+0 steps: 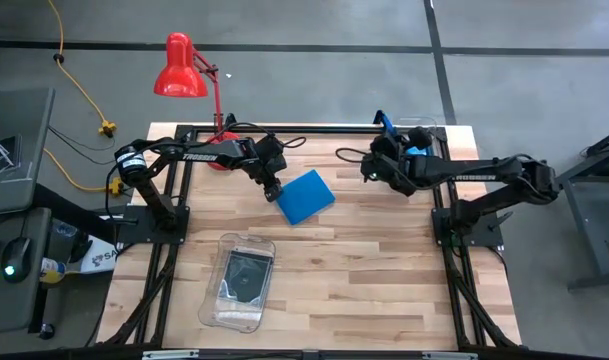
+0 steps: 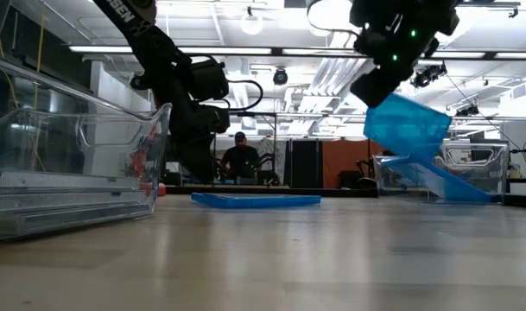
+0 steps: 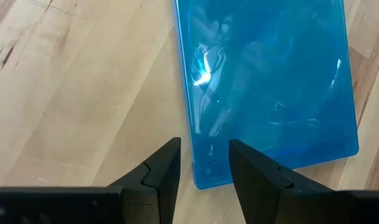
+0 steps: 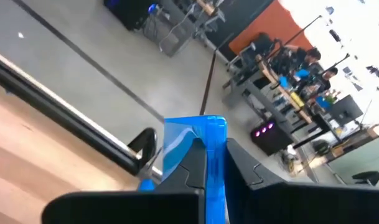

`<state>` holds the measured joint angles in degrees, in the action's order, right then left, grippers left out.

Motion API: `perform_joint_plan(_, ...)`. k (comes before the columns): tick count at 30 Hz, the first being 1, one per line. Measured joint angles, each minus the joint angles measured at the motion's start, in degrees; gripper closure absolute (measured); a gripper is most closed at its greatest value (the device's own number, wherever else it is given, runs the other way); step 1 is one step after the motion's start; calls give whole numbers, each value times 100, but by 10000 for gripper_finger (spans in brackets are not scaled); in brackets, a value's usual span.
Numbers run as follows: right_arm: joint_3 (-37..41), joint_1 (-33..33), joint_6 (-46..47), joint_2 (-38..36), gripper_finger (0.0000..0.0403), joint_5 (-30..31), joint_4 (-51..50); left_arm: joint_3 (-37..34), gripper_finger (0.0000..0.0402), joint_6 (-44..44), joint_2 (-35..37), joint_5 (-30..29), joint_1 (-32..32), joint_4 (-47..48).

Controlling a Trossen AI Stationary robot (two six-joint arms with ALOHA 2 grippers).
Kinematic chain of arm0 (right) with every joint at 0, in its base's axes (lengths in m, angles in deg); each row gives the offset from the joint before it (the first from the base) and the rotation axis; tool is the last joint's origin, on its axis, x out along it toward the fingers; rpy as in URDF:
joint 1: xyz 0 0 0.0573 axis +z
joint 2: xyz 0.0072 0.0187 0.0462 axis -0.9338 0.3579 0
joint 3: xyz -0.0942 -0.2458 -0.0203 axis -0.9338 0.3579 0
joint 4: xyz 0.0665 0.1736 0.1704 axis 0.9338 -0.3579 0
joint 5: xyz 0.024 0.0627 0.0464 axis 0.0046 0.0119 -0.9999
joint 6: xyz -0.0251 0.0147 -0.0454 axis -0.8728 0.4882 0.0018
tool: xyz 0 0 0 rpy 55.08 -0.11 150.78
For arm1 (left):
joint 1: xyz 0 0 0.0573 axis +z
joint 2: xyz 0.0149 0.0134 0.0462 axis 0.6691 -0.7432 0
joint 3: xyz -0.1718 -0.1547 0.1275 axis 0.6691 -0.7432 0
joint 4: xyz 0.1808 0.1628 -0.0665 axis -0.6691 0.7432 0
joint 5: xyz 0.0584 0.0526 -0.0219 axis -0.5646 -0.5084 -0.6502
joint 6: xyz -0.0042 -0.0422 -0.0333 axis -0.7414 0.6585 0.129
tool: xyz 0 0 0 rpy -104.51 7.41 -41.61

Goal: Pick & place jewel cases by type
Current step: Put the blue cd case into the top transparent bin

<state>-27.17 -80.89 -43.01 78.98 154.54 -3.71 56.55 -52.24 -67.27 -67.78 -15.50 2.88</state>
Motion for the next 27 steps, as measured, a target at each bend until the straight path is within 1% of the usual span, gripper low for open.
perform_joint_plan(5,236,-272,151,0,399,-553,273,0,269,0,0,-3,0,9)
perform_joint_plan(14,665,-430,222,0,392,-1632,697,0,269,2,0,-24,0,70)
perform_joint_plan(17,796,-430,364,0,390,-1849,802,0,269,2,0,-63,0,72)
perform_joint_plan(22,893,-426,875,0,389,-2279,764,0,269,2,0,-61,0,77)
perform_joint_plan(27,893,-426,982,0,388,-2397,754,0,269,1,0,-61,0,86)
